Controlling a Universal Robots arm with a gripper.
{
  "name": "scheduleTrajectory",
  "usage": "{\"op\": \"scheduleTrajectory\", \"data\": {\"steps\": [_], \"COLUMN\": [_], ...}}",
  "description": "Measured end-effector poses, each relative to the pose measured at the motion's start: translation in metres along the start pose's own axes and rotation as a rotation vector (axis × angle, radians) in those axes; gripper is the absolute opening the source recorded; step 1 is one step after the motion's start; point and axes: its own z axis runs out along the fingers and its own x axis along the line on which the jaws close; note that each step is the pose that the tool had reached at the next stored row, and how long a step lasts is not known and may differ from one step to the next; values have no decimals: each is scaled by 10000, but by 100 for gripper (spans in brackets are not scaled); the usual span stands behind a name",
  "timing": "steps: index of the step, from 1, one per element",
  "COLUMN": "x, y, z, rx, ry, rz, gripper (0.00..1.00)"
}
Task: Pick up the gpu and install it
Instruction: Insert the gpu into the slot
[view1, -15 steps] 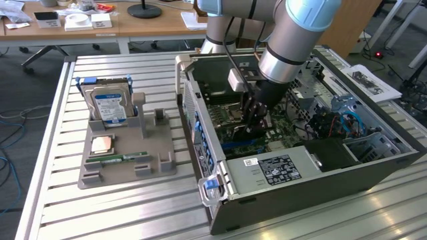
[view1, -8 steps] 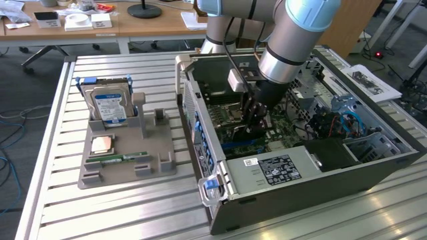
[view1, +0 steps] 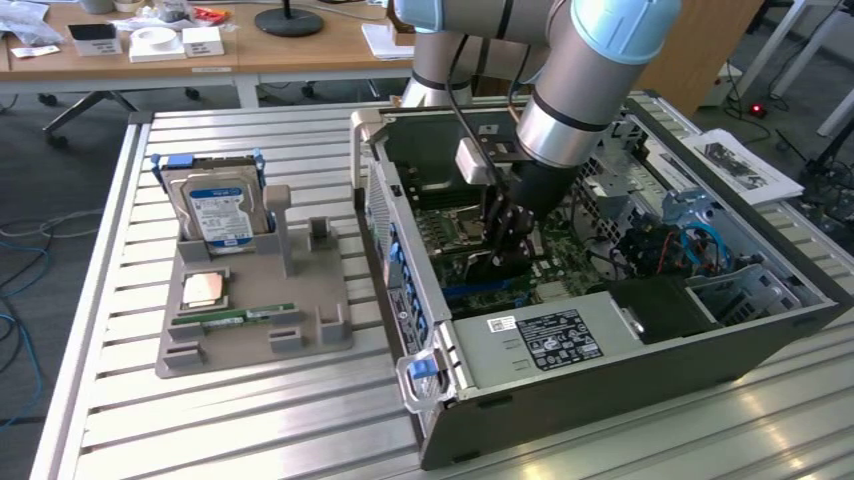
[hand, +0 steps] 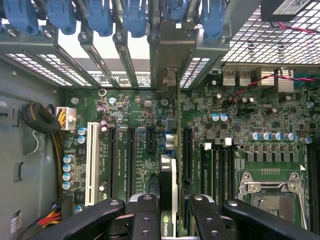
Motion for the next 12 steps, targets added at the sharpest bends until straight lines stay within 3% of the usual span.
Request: {"op": "scheduleTrajectory", "data": {"steps": [12], "x": [0], "y": [0], "z": [1], "rx": [0], "ry": [-1], "rz": [-1], "gripper": [27]}}
